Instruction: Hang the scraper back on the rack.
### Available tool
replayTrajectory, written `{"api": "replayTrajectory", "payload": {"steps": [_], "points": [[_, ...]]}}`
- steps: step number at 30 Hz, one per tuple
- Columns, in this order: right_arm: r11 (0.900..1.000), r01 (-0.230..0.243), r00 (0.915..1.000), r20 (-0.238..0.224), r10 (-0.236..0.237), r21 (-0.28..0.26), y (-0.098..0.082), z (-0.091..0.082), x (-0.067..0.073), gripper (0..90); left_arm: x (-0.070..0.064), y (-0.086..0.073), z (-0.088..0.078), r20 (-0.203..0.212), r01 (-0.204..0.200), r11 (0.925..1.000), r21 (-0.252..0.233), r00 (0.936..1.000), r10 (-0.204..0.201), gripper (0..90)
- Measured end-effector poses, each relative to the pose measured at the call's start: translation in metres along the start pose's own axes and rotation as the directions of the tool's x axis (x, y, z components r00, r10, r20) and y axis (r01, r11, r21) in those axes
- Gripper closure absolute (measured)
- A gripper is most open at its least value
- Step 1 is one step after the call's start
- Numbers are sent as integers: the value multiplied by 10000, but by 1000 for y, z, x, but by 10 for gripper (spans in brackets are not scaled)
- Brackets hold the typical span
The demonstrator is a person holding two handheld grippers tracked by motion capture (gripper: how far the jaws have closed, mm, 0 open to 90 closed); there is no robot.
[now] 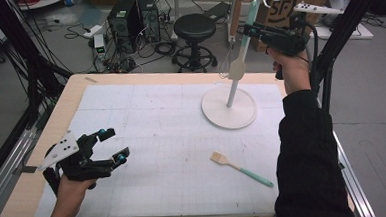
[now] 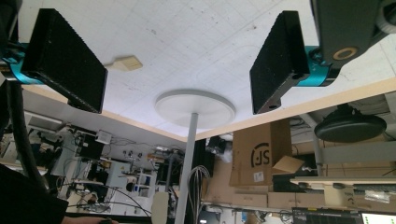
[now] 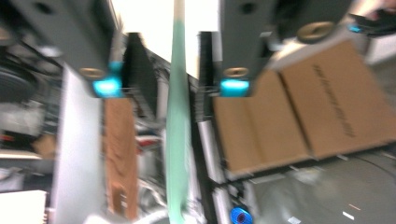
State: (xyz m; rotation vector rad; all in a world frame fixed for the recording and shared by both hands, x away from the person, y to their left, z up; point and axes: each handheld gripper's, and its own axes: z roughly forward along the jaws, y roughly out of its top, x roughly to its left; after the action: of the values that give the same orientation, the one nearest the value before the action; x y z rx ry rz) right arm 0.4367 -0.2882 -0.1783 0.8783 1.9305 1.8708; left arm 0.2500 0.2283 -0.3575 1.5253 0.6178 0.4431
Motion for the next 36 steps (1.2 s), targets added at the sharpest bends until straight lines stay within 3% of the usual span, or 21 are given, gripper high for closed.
{"api": "replayTrajectory", "payload": {"steps": [4,7,17,19,27,36], "points": [[9996,253,9960,855,-245,-91,-8,-15,4,462,0,-1,-2,7,32,10000,-50,10000,-32,195],[9991,413,9901,1342,-403,-49,-18,-30,8,403,1,-1,-2,72,93,9999,-120,9999,-92,195],[9946,710,9824,1673,-829,760,-82,-86,32,203,3,-4,-2,312,-9,9993,-384,9995,21,170],[9936,800,9800,1760,-930,798,-96,-98,39,196,4,-4,-2,239,23,9993,-373,9997,-14,170],[9971,748,9793,1881,-754,104,-137,-140,56,174,2,-4,-4,183,120,9993,-358,9998,-114,172],[9962,854,9702,2290,-797,-150,-156,-161,64,173,-1,-4,-8,90,165,9988,-463,9998,-161,172]]}}
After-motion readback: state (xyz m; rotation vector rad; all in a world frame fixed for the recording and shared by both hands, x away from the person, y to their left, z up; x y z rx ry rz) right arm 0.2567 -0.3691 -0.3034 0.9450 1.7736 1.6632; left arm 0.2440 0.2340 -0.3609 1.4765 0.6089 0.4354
